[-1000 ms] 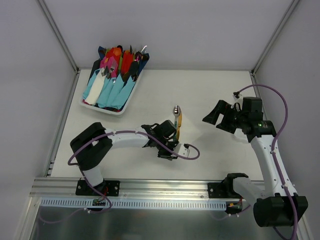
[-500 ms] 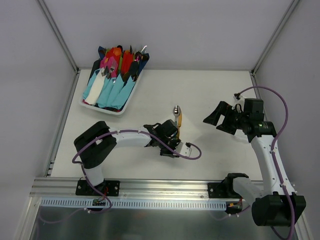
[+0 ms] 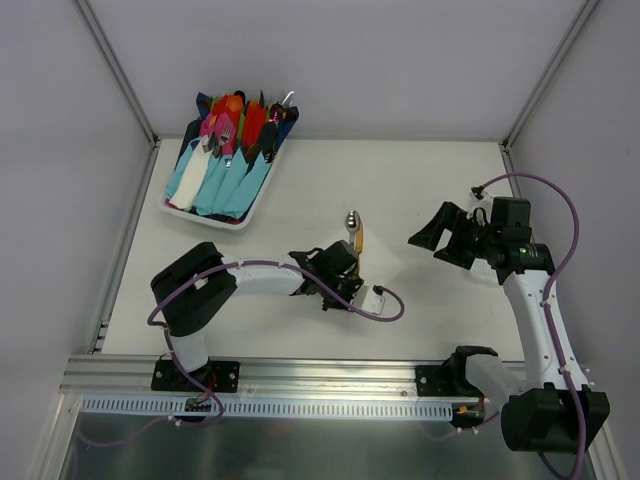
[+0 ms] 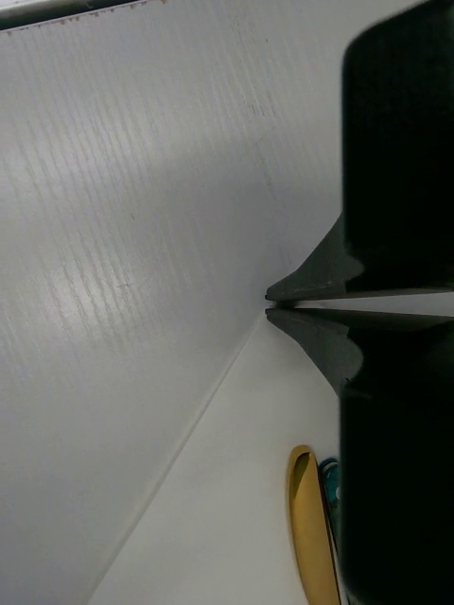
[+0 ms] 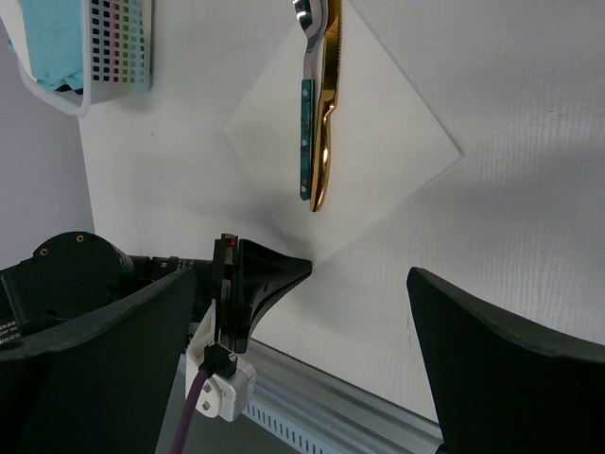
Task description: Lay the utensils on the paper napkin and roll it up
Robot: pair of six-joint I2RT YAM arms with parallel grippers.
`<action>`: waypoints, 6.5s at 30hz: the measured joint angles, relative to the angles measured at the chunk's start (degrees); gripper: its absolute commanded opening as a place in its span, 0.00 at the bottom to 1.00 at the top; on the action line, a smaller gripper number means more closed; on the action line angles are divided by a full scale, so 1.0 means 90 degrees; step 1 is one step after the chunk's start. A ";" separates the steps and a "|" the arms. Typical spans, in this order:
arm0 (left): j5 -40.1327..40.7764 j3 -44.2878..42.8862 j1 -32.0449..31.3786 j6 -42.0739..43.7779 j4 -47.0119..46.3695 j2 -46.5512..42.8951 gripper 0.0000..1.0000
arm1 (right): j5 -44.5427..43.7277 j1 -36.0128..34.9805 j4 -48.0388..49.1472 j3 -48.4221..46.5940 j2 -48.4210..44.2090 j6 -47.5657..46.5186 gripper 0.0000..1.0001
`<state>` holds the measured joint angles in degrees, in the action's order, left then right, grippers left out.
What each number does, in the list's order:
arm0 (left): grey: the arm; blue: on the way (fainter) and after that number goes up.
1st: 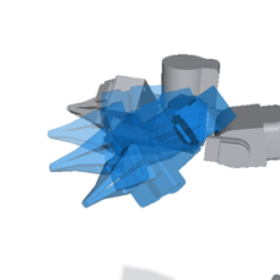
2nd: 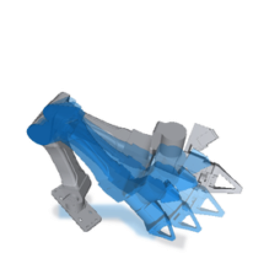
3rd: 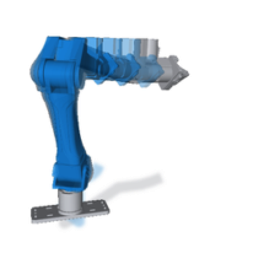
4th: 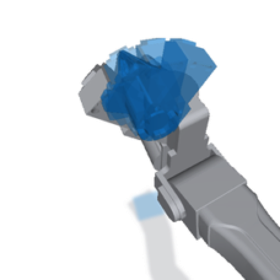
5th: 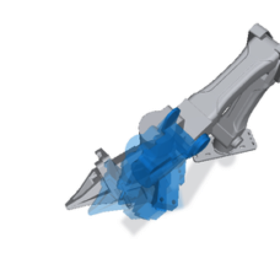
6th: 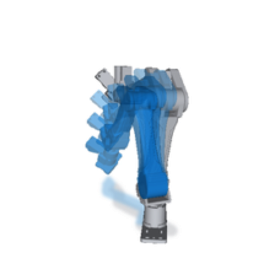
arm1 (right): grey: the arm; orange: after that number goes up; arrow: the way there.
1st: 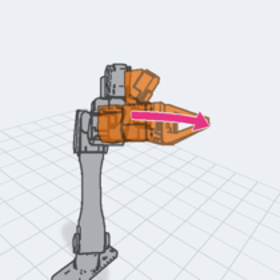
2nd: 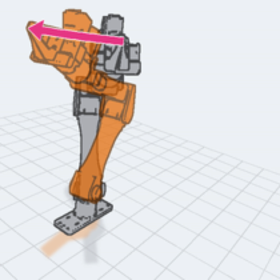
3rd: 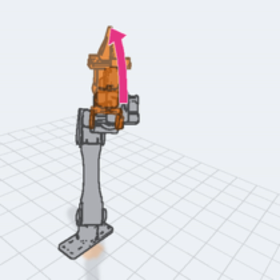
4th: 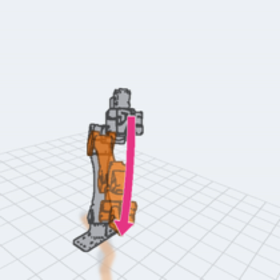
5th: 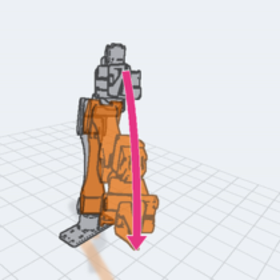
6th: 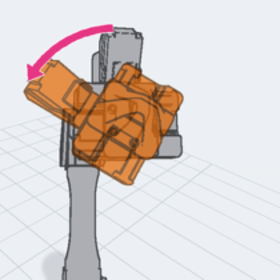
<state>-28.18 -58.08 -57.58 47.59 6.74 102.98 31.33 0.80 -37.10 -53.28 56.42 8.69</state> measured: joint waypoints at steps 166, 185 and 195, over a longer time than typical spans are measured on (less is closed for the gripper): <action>-0.0695 -0.1778 0.2205 -0.6834 0.1156 0.1542 0.04 | 0.0277 -0.2487 0.4799 0.2098 0.4085 0.3172 0.00; -0.0991 -0.1778 0.2327 -0.7016 0.1107 0.1647 0.00 | -0.0338 -0.2305 0.3419 0.1698 0.3650 0.2467 0.05; -0.1013 -0.1780 0.2327 -0.7043 0.1103 0.1654 0.00 | -0.0493 -0.2203 0.2948 0.1362 0.2511 0.2217 0.33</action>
<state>-37.30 -74.11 -36.64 -15.79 16.67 117.86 26.89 -19.03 -10.57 -41.01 79.02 28.64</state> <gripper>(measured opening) 0.006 0.285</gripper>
